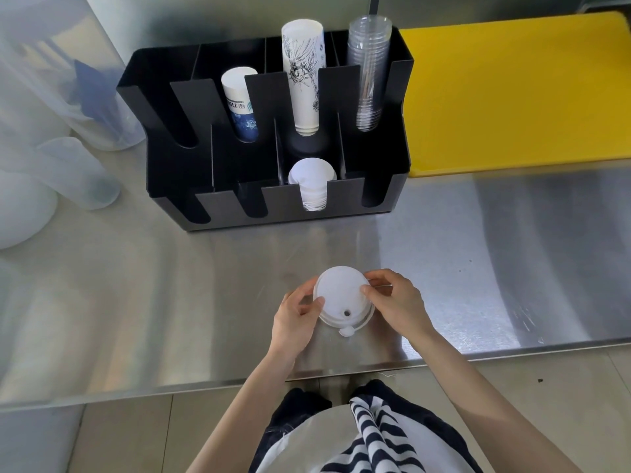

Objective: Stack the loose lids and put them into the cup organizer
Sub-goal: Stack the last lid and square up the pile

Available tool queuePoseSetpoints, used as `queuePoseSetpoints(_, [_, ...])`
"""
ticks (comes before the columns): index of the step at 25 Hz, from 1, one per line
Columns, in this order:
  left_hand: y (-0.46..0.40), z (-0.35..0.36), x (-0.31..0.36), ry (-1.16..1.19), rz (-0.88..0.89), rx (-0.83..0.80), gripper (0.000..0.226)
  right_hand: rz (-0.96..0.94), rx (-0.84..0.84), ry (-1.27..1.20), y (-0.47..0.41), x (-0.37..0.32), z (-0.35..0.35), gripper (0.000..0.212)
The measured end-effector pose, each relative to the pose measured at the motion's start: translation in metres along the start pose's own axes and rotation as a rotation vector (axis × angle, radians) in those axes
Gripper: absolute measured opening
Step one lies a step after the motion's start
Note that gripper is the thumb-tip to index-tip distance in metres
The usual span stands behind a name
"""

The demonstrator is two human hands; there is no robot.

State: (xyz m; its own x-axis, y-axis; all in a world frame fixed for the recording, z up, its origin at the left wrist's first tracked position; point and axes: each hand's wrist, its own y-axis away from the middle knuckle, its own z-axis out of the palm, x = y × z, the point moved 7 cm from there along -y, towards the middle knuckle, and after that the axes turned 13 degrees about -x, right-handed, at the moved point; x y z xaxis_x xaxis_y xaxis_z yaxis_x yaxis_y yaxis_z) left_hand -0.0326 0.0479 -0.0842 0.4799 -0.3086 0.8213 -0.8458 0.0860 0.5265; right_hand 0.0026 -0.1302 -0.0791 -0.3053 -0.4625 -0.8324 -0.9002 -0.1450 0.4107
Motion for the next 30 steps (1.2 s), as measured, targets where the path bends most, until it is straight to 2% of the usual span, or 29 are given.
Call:
queuePoseSetpoints(9, [-0.003, -0.003, -0.009, -0.066, -0.099, 0.039, 0.034, 0.067, -0.045, 0.017, 0.002, 0.008, 0.005, 0.036])
queuePoseSetpoints(14, [-0.003, -0.004, -0.007, -0.131, -0.079, 0.067, 0.019, 0.074, -0.052, 0.026, 0.004, 0.006, 0.005, 0.024])
queuePoseSetpoints(17, [-0.002, -0.002, -0.003, -0.132, -0.054, 0.073, 0.022, 0.072, -0.045, 0.016, 0.004, 0.005, 0.006, 0.022])
queuePoseSetpoints(24, [-0.005, 0.000, -0.001, -0.038, -0.074, 0.076, 0.026, 0.082, -0.006, -0.029, 0.007, 0.006, 0.007, 0.022])
queuePoseSetpoints(30, [-0.003, 0.000, -0.011, 0.269, -0.097, 0.082, 0.017, 0.068, -0.013, -0.051, 0.009, 0.004, 0.006, 0.023])
